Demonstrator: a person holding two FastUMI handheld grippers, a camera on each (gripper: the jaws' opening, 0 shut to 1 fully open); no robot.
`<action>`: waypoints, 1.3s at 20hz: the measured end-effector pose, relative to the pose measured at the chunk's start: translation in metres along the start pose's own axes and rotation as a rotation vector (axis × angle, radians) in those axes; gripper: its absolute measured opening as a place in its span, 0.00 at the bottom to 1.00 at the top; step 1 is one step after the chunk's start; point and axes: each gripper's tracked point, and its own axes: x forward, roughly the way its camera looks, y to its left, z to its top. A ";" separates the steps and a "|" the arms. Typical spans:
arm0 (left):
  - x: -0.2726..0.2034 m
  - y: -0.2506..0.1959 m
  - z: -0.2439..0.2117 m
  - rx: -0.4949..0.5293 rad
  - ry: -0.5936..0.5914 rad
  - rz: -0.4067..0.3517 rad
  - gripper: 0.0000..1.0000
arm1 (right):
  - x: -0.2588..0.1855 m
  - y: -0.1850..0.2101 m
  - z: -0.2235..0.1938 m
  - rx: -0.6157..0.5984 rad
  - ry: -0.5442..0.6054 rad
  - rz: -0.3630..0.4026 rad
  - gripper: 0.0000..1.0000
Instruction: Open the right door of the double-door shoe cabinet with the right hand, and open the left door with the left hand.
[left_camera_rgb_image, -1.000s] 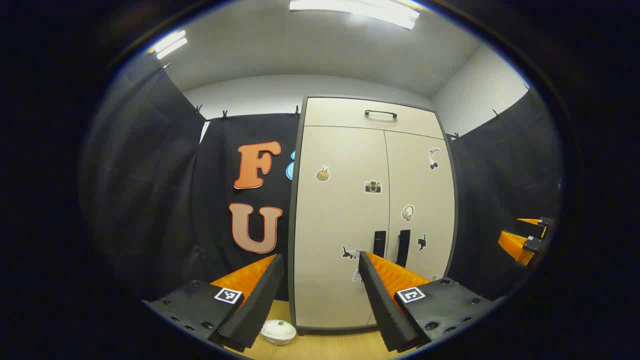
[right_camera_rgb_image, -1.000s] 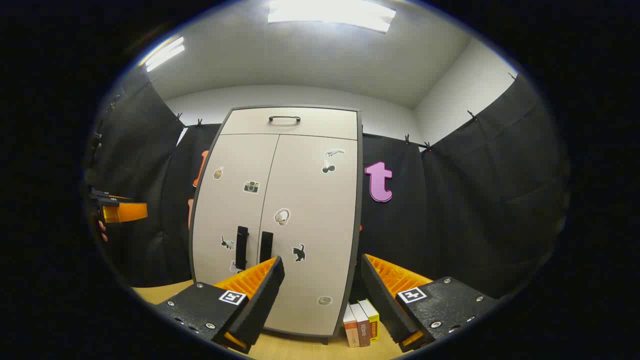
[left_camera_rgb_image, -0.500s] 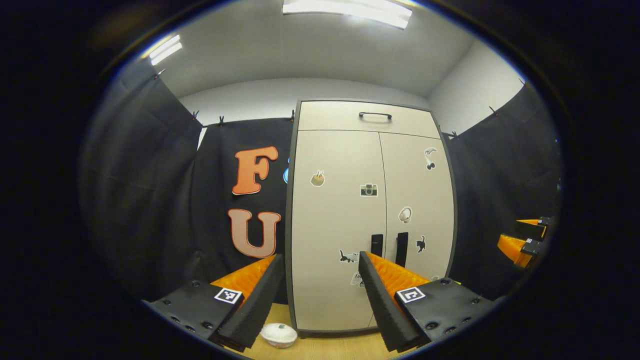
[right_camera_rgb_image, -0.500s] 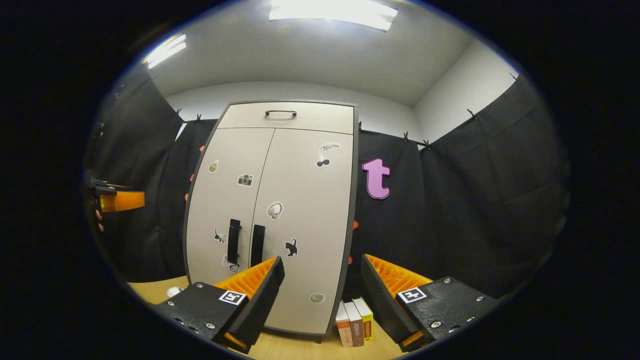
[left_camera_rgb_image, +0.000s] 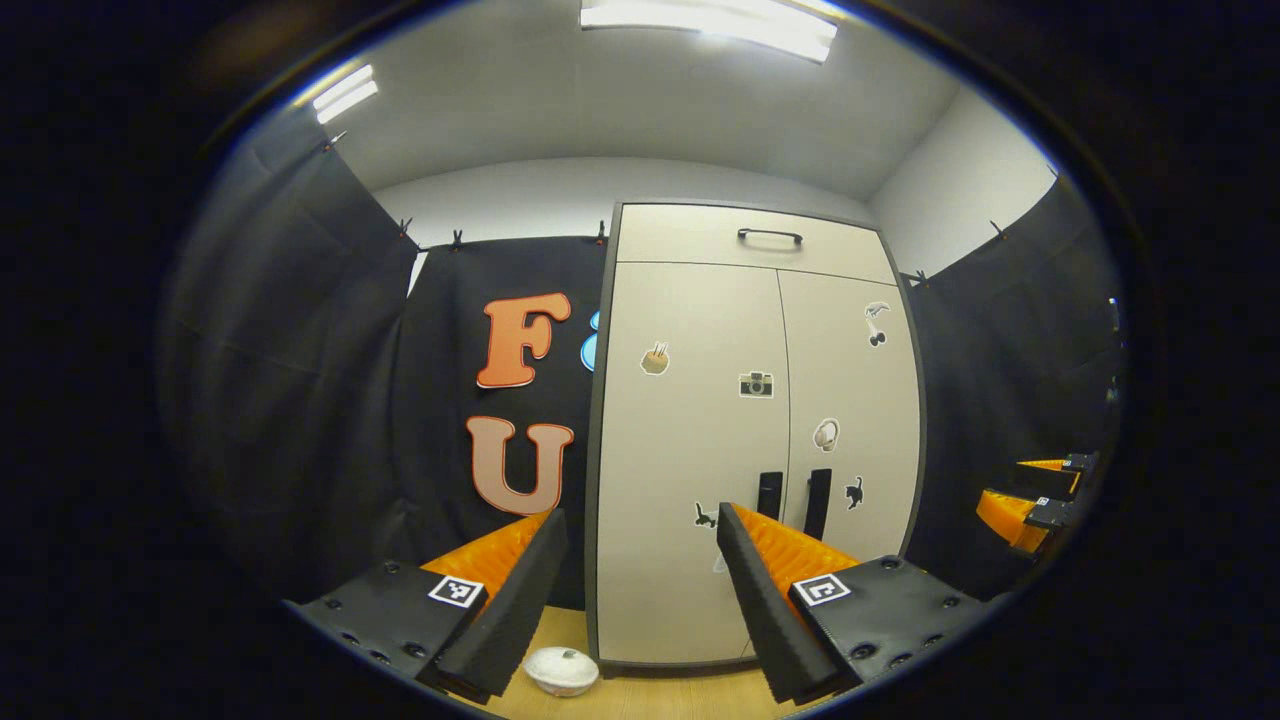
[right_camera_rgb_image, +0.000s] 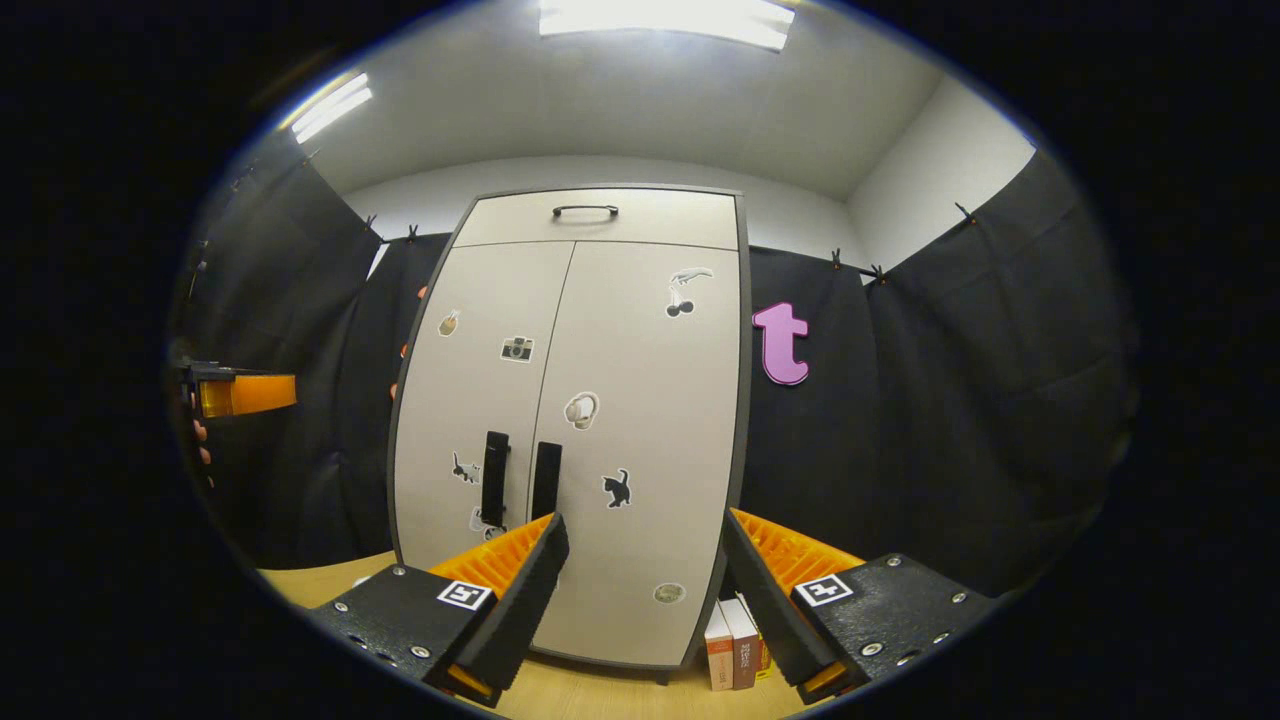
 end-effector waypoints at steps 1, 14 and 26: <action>-0.002 0.006 -0.002 0.003 0.005 0.010 0.95 | 0.005 0.005 -0.001 0.002 0.001 0.009 0.94; -0.036 0.104 -0.019 0.053 0.056 0.212 0.96 | 0.115 0.078 -0.023 0.049 0.105 0.103 0.90; -0.063 0.161 -0.022 0.066 0.060 0.358 0.96 | 0.200 0.107 -0.060 0.081 0.242 0.063 0.71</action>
